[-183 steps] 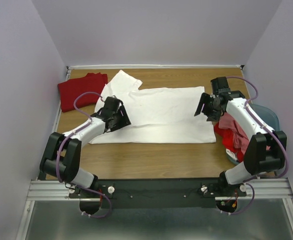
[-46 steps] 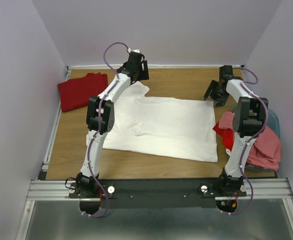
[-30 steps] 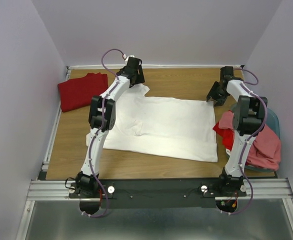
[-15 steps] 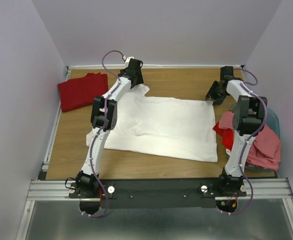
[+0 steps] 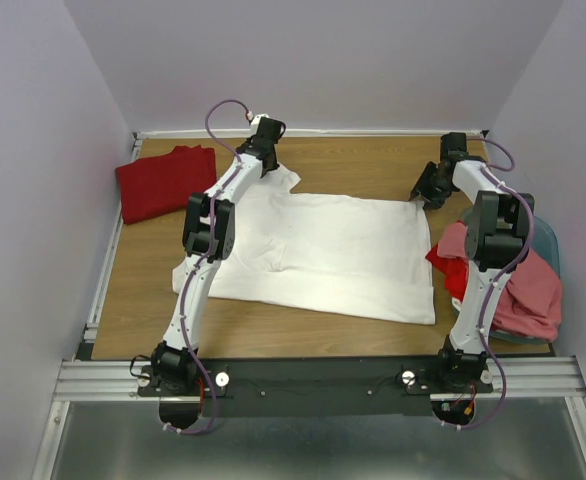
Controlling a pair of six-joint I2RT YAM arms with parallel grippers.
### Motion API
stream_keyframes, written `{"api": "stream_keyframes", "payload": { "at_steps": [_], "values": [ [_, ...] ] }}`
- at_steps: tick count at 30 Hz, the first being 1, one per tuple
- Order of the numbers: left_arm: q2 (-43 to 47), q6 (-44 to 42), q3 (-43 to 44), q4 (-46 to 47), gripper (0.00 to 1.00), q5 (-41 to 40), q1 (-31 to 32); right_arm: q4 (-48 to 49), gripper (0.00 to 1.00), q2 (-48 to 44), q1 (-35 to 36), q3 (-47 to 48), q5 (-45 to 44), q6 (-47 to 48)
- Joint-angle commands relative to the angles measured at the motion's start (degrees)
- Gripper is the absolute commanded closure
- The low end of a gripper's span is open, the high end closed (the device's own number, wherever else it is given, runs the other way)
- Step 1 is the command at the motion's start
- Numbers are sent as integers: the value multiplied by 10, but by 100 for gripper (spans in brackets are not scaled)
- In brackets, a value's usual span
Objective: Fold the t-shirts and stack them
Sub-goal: Fold the tshirt
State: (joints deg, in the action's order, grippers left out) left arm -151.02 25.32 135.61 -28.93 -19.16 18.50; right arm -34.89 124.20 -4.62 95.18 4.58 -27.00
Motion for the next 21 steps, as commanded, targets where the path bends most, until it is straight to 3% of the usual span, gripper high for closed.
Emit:
{"api": "stream_keyframes", "payload": {
  "at_steps": [1,8,11,14,21],
  "values": [
    [-30,-12,13,-21,67,-11,3,11,47,10,-5,-9,17,-5],
    [-30,-24,12,-18,85,-3,1,14,58,14,-5,-14,27,-3],
    [-25,-26,4,-15,100,14,-3,15,66,12,-5,-14,27,-2],
    [-3,-21,-27,8,100,33,-12,13,85,10,-5,-12,22,-2],
    [41,-6,-36,26,100,53,-46,13,99,-5,-5,-7,10,1]
  ]
}}
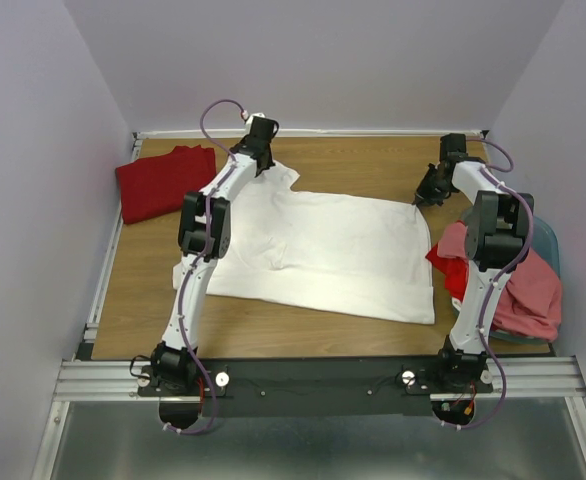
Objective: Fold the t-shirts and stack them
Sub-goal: Fold the tshirt
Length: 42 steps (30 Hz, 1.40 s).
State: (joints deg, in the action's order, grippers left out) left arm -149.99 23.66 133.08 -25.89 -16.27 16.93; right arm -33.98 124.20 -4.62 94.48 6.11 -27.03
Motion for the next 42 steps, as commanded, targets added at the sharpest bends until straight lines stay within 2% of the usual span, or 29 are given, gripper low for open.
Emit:
{"api": "stream_keyframes", "payload": {
  "at_steps": [1,5,6,9,17,26,34,42],
  "values": [
    [37,11,-13,-3,100,28,-33,3,99,-9,-5,-1,-8,3],
    [90,3,-68,58,100,76,-44,3,100,-36,-5,-7,-15,11],
    [101,0,-103,75,100,115,-46,3,100,-48,-5,-12,-14,14],
    [127,-9,-132,97,100,141,-47,3,99,-70,-4,-26,-5,21],
    [248,-31,-275,175,100,149,-47,0,99,-158,9,-114,12,40],
    [379,-53,-467,221,100,138,-47,-7,100,-252,27,-221,7,29],
    [502,-61,-627,229,100,100,-46,-38,100,-335,30,-303,-14,18],
    [624,-53,-768,232,100,80,-44,-74,100,-389,32,-335,-36,20]
  ]
}}
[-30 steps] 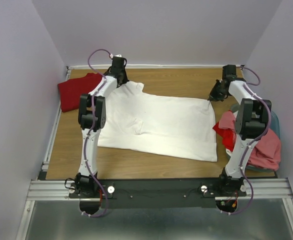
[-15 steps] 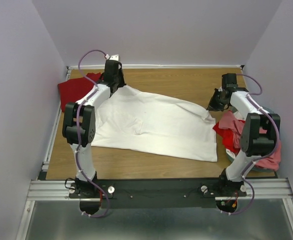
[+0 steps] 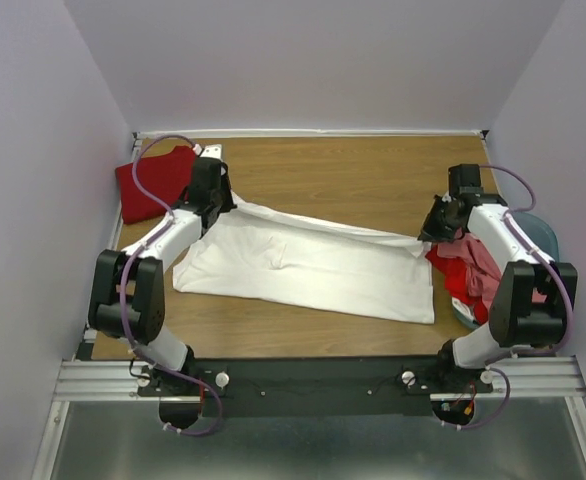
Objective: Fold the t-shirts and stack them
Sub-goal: Fold the tshirt
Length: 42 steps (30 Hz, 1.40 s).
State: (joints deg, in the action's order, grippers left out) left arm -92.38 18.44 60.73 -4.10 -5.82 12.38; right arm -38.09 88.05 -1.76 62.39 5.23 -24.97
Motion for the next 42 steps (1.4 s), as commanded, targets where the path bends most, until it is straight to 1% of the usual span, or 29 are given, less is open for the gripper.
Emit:
{"api": "stream_keyframes", "payload": {
  "at_steps": [1,8,14,16,17,19,20,21,22,23,25,26,28,31,35,36,40,42],
  "values": [
    [59,-2,-55,13,100,-23,3,-37,99,-31,4,-17,-29,-2],
    [144,-2,-146,4,100,-13,11,-58,99,-75,6,-51,-37,-7],
    [201,11,-183,-21,100,-26,15,-70,99,-95,6,-84,-50,-12],
    [214,12,-196,-27,100,-32,15,-74,94,-99,5,-91,-50,-15],
    [222,20,-198,-40,100,-44,15,-79,89,-102,7,-96,-66,-13],
    [227,41,-191,-70,100,-69,15,-84,83,-106,7,-99,-70,-13],
    [229,56,-185,-106,100,-83,15,-88,78,-112,7,-99,-71,-12],
    [230,78,-173,-123,99,-102,15,-89,66,-118,7,-98,-73,-10],
    [234,90,-169,-137,81,-107,15,-92,60,-124,7,-98,-74,-9],
    [248,98,-165,-154,71,-110,15,-93,50,-130,8,-98,-80,-9],
    [267,115,-161,-161,53,-107,15,-92,43,-147,8,-96,-85,-8],
    [276,121,-159,-162,49,-104,15,-92,41,-148,8,-94,-87,-7],
    [294,125,-149,-166,46,-95,15,-84,38,-144,8,-88,-85,-4],
    [285,122,-129,-162,45,-85,15,-66,38,-122,10,-81,-69,-3],
    [223,94,-94,-137,44,-55,16,-42,39,-96,11,-70,-49,-6],
    [193,80,-76,-130,44,-41,16,-38,39,-93,12,-69,-28,-10],
    [130,64,-42,-106,38,-21,17,-22,39,-75,17,-84,-20,-21],
    [96,59,-27,-100,37,-15,16,-15,40,-69,17,-97,-19,-28]
  ]
}}
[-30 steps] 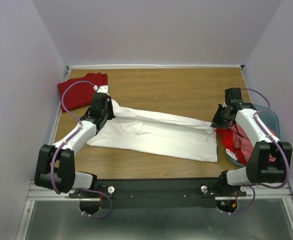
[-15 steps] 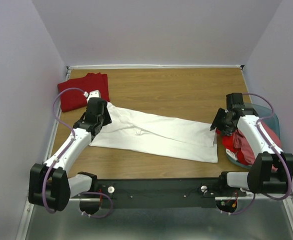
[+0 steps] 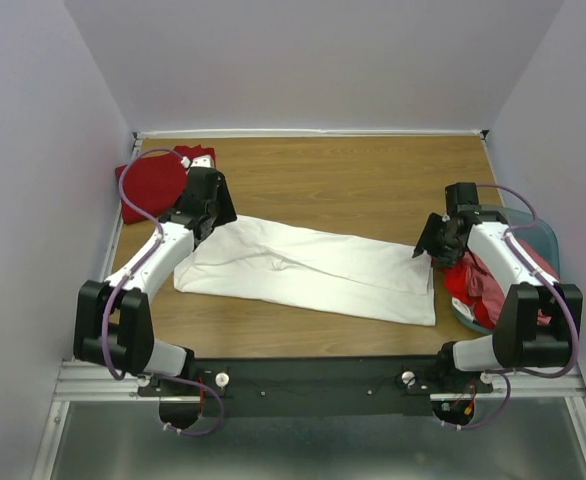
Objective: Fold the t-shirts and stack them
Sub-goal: Fold the tshirt
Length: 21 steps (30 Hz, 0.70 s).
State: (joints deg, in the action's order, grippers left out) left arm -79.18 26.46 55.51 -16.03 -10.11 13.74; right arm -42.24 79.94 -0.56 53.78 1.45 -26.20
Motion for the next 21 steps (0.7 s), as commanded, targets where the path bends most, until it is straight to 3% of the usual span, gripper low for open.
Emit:
{"api": "stream_keyframes", "payload": {
  "at_steps": [1,8,21],
  "values": [
    [-47,-22,29,20,37,29,2,30,40,11,5,-16,21,-18],
    [-117,-23,41,26,38,25,3,37,41,0,5,-32,29,-25],
    [-144,-18,13,51,39,56,34,50,43,28,5,-20,50,-24]
  ]
}}
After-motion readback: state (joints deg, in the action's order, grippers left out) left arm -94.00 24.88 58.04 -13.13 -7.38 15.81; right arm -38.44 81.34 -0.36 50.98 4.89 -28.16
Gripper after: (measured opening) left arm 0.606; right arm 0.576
